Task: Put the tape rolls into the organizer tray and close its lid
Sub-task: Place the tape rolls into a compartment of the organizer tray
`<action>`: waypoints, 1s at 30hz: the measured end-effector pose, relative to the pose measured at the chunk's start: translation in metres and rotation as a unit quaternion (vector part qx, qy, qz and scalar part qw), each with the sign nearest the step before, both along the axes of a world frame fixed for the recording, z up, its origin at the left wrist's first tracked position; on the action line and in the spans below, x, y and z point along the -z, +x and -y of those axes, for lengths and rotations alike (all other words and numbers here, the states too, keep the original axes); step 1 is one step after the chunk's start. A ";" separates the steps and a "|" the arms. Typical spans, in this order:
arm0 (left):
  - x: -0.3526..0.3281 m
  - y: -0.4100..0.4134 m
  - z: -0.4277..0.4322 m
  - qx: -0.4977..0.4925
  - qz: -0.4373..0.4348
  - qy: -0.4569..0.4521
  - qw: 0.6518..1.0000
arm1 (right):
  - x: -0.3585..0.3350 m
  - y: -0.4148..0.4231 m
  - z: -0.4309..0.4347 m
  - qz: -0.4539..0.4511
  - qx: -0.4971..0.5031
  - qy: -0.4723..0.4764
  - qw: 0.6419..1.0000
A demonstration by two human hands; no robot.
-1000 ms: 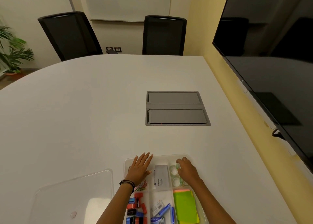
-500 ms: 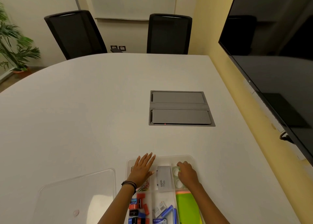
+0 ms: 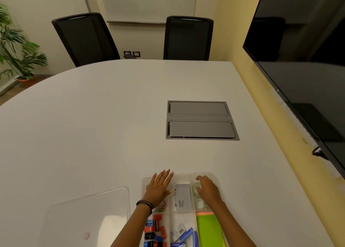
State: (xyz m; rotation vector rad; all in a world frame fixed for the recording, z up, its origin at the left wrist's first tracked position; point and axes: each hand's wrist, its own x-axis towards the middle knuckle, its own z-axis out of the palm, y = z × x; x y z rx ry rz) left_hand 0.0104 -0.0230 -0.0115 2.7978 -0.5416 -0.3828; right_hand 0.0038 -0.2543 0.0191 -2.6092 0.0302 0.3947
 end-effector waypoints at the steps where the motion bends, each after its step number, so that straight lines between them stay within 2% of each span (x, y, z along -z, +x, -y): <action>1: 0.000 0.000 0.000 0.000 -0.001 -0.001 1.000 | 0.001 0.000 -0.001 -0.026 -0.014 -0.024 0.999; 4: 0.000 0.001 0.000 0.004 0.002 -0.004 1.000 | 0.003 0.000 -0.009 -0.071 -0.035 -0.074 0.994; 13: -0.001 0.001 0.000 0.004 0.002 -0.009 1.000 | 0.012 0.000 -0.021 -0.064 -0.021 -0.109 0.992; 22: 0.001 0.000 -0.001 0.004 -0.011 -0.008 1.000 | 0.019 0.000 -0.024 -0.018 0.015 -0.072 0.997; 30: -0.003 0.000 -0.001 0.019 -0.001 -0.010 1.000 | 0.021 -0.004 -0.028 -0.035 0.033 -0.093 0.995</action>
